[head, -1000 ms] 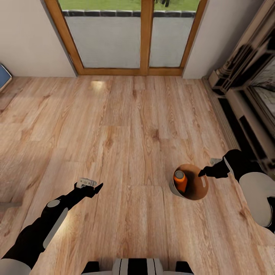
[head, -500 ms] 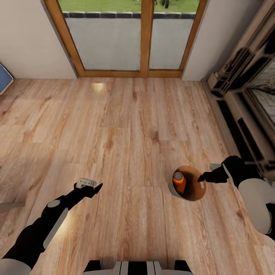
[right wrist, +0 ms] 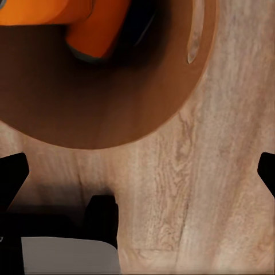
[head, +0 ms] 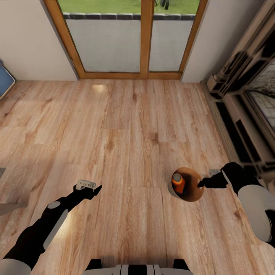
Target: Put the three can of soda from the living room inside the tash can in the kitchen.
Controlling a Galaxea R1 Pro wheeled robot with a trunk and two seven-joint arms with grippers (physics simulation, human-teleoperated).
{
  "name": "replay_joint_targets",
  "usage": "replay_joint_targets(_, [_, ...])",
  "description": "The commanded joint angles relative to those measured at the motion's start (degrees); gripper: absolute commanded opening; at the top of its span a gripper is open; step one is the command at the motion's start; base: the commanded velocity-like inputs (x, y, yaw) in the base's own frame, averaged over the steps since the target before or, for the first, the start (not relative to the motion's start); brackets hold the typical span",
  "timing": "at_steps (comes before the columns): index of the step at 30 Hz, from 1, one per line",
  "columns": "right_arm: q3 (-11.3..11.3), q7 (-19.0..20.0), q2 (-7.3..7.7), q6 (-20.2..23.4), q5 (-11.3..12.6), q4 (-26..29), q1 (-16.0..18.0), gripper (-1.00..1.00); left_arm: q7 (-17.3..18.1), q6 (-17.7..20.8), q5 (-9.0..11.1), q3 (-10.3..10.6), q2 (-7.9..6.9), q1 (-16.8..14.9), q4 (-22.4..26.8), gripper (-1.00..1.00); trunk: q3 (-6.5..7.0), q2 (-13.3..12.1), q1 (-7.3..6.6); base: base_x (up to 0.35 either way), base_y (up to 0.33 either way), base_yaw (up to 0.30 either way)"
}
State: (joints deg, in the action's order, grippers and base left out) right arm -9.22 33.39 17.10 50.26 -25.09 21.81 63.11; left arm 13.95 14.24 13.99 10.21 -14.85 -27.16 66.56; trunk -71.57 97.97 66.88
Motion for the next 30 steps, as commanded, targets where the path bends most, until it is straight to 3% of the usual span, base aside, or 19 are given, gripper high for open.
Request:
replay_joint_targets(1, [0.0,0.0,-0.02,-0.1,0.0,0.0,-0.4,1.00,-0.1,0.0,0.0,0.0,0.00,0.0,-0.1,1.00,0.19,-0.4,-0.23,0.000,0.000,0.000])
replay_joint_targets(11, [-0.1,0.1,-0.69,-0.2,0.1,1.6,-2.2,1.00,-1.8,-0.3,0.1,-0.1,0.00,0.0,-0.6,1.00,1.98,-4.4,-2.42,0.000,0.000,0.000])
replay_joint_targets(20, [0.3,0.5,-0.88,0.0,0.3,13.5,-10.9,1.00,-2.7,-0.8,0.3,-0.1,0.11,0.0,-4.8,1.00,3.60,-8.0,-4.40,0.000,0.000,0.000])
replay_joint_targets(30, [0.3,0.7,-1.95,0.0,0.3,17.2,-15.7,1.00,-2.8,-1.2,0.3,-0.2,1.17,0.0,-8.4,1.00,5.39,-12.0,-6.59,0.000,0.000,0.000])
